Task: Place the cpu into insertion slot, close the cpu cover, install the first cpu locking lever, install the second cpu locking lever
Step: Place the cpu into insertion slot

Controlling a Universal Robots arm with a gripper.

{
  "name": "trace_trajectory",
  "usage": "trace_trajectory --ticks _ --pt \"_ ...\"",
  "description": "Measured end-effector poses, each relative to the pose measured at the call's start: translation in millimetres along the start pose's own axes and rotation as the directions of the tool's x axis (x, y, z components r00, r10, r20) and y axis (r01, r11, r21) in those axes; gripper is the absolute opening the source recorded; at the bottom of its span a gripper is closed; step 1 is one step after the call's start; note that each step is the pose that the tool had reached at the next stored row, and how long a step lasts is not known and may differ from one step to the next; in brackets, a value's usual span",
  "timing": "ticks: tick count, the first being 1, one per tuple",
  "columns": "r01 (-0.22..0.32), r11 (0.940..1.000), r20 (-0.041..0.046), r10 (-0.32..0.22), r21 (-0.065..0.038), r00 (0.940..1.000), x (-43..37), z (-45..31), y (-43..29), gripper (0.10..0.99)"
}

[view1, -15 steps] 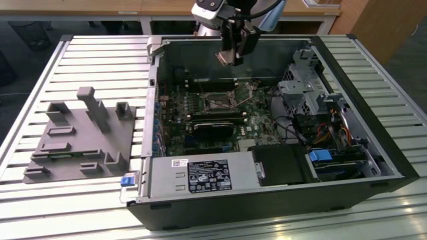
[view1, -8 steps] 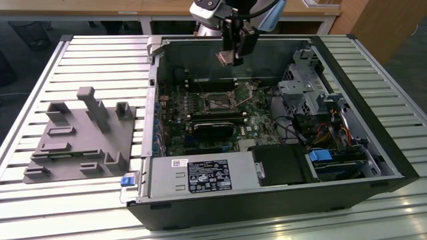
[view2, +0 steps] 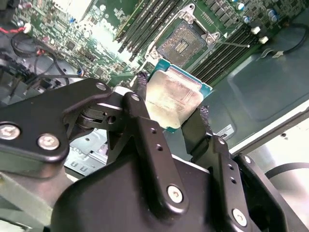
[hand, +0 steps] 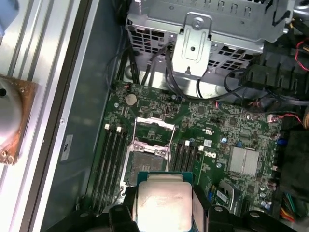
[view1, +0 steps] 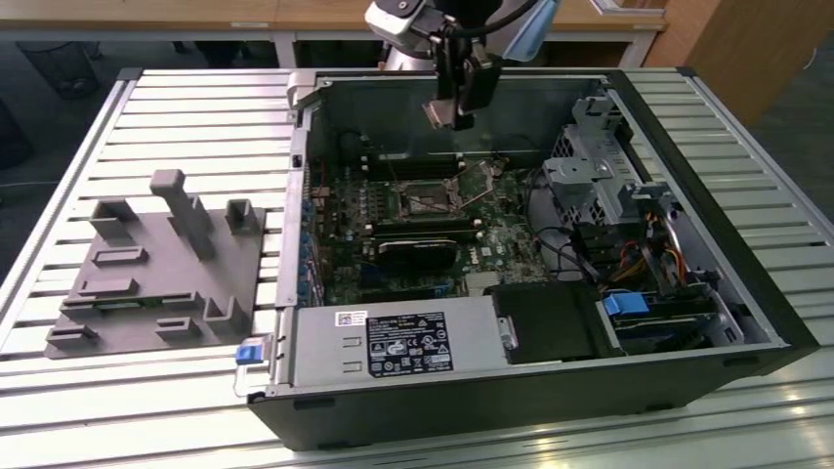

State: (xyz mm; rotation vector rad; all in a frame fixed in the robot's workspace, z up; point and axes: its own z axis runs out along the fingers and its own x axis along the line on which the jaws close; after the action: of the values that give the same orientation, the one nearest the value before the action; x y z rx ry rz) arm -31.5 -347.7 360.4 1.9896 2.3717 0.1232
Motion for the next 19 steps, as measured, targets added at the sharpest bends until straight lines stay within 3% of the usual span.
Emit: trace_trajectory --ticks 8,13,19 --pt "-0.119 0.9929 0.0106 0.119 -0.003 0.9928 0.2 3.4 -0.5 0.541" --pt "-0.150 0.9887 0.0132 0.150 -0.002 0.9886 0.8 10.3 -1.2 0.541" --pt "-0.151 0.9885 0.0134 0.151 -0.008 0.9885 0.6 21.1 -2.2 0.541"
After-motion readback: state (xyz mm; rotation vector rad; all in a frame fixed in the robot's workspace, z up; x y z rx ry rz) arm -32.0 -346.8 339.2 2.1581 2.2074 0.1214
